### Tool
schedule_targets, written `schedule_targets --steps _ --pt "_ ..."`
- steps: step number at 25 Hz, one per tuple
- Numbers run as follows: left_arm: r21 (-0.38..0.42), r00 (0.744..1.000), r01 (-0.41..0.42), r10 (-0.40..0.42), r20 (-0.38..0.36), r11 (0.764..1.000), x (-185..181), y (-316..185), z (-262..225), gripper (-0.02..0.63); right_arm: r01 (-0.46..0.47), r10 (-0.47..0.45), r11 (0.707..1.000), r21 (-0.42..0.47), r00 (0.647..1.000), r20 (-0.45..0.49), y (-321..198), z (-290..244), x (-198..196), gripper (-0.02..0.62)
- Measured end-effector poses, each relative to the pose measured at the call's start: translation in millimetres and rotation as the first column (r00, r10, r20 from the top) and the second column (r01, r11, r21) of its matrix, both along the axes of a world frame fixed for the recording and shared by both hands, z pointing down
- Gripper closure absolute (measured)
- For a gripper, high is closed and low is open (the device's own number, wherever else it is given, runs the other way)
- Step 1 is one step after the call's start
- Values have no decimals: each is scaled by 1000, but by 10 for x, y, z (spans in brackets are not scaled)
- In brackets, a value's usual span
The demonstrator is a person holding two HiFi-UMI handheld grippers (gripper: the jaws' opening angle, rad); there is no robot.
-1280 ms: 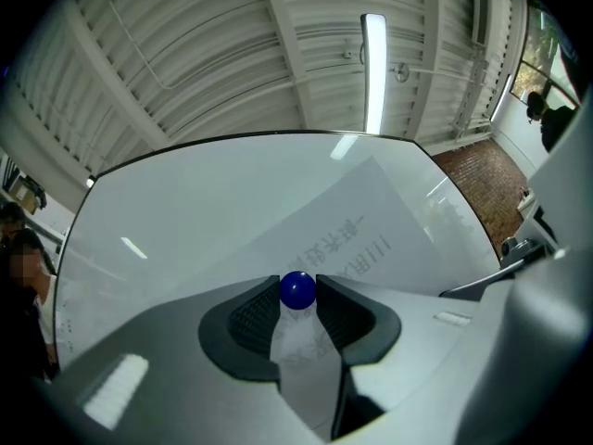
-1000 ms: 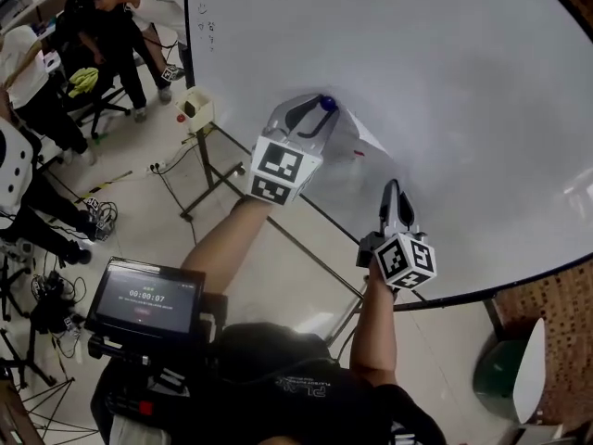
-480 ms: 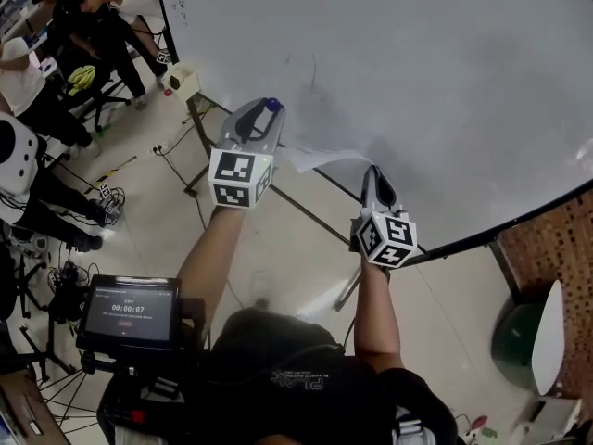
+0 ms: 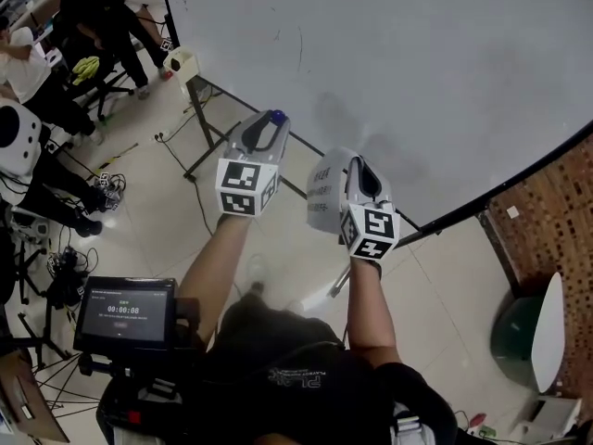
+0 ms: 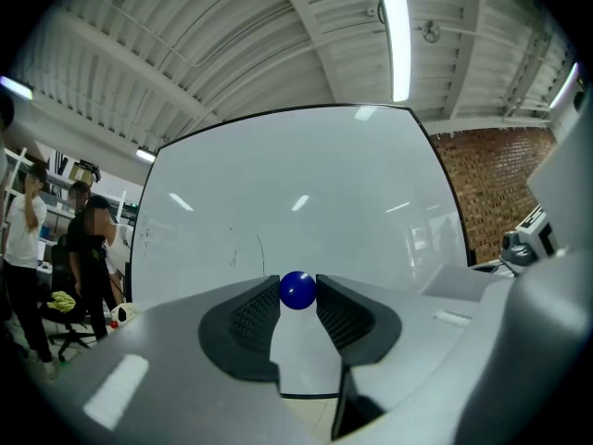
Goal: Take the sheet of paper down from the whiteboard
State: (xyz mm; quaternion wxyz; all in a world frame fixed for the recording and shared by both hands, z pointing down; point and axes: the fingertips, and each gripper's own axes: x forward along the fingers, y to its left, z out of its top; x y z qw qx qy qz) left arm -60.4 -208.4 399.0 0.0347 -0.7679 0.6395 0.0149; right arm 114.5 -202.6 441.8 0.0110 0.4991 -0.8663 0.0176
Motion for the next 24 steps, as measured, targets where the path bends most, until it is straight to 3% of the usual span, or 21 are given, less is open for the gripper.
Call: schedule_targets --steps 24 --pt "11 1000 25 -25 11 1000 -105 -34 -4 482 19 -14 996 91 999 -52 -93 -262 -274 581"
